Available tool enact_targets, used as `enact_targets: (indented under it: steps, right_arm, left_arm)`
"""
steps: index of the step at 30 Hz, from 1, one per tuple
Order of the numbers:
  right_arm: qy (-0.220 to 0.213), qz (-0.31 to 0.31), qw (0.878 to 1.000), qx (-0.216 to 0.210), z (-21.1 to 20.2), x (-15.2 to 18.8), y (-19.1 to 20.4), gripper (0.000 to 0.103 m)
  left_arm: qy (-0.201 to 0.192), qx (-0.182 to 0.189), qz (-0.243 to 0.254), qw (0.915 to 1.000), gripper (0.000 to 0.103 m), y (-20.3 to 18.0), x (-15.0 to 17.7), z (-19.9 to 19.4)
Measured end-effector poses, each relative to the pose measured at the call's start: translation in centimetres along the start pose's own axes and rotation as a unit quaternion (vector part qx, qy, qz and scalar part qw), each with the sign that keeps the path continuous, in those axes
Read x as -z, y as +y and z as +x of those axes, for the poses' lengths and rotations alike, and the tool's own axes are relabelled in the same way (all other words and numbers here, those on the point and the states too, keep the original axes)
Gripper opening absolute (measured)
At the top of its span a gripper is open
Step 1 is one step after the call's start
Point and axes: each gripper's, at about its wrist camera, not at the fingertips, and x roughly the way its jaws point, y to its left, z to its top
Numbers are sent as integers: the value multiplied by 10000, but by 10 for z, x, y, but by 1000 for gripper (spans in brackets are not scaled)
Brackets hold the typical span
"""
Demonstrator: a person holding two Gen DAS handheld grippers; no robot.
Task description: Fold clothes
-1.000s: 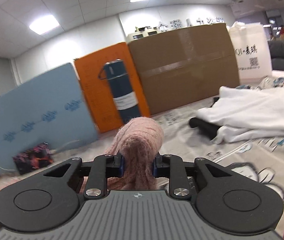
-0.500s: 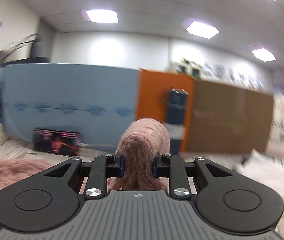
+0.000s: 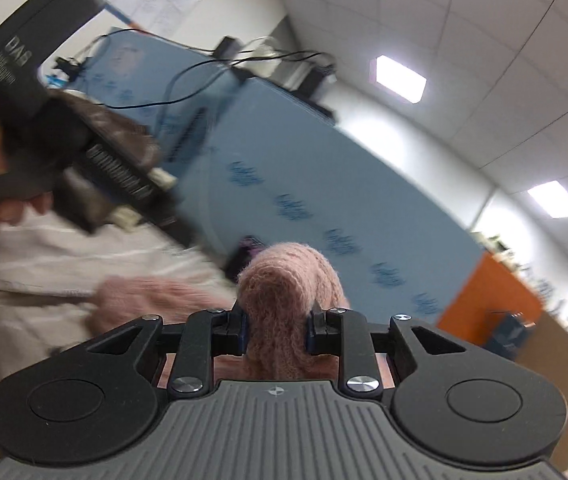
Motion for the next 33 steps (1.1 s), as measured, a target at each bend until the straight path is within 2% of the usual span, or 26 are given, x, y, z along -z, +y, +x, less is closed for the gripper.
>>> enact_targets:
  steps: [3, 5, 7, 8, 10, 16, 18, 21, 24, 28, 30, 33]
  right_arm:
    - [166, 305, 9981, -506, 8, -1, 6, 30]
    - [276, 507, 9948, -843, 14, -2, 11, 39]
    - [254, 813, 9894, -1180, 12, -2, 5, 58]
    - [207, 993, 9857, -1348, 10, -1, -1, 62]
    - [112, 1351, 9764, -1681, 4, -1, -13, 71]
    - [-195, 2383, 9358, -2591, -14, 1, -50, 86]
    - [-401, 2604, 9339, -2418, -25, 5, -70, 90]
    - [-489, 3023, 9331, -1884, -30, 22, -98, 96]
    - [-423, 3649, 9165, -1584, -26, 43, -119, 97]
    - [-505, 4479, 8746, -1788, -21, 63, -139, 97]
    - [-487, 4651, 8659, -1775, -20, 68, -143, 97]
    - [-320, 4758, 8626, -1689, -17, 74, -143, 97]
  left_arm:
    - [-139, 287, -149, 9994, 98, 2, -1, -4]
    - [-179, 571, -260, 9979, 98, 2, -1, -5]
    - [-159, 830, -374, 9957, 98, 3, -1, -4]
    - [-138, 920, -427, 9947, 98, 4, -1, -3]
    - [-99, 1067, -527, 9928, 99, 5, 0, 0]
    - [23, 1402, -957, 9855, 99, 13, 3, 5]
    - [175, 1615, -1254, 9787, 99, 16, 2, 8]
    - [561, 2131, -1797, 9587, 99, 14, 1, 14]
    - [877, 2077, -1751, 9584, 99, -1, 5, 19]
    - [1259, 1899, -1607, 9603, 99, -21, 11, 27]
    - [1375, 1790, -1572, 9614, 99, -27, 15, 34]
    - [1522, 1693, -1522, 9618, 99, -34, 20, 44]
